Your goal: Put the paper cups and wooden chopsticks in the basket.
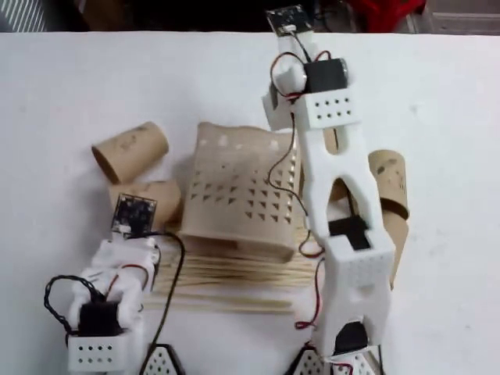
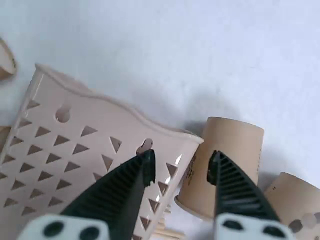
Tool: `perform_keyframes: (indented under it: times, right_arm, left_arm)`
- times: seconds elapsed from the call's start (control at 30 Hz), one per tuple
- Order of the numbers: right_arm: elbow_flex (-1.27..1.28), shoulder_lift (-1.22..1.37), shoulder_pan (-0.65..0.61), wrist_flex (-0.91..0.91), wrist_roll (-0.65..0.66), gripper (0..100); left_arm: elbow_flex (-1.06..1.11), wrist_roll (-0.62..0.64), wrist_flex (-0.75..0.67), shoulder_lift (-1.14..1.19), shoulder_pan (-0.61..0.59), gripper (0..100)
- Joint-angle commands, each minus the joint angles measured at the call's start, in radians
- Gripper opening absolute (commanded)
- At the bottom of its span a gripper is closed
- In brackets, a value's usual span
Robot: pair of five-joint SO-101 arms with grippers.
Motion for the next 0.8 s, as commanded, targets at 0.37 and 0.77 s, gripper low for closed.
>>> perform_keyframes:
  times: [0.37,0.77]
  right_arm:
    - [1.201,-0.849,-0.133,-0.42,0.21,18.2]
    - [1.66,-1.199,-0.202,-0.484,0.239,18.1]
  left_arm:
    - [-0.003,0.009,0.003,-0.012,0.01,9]
    - [-0.003,0.009,0.003,-0.012,0.01,9]
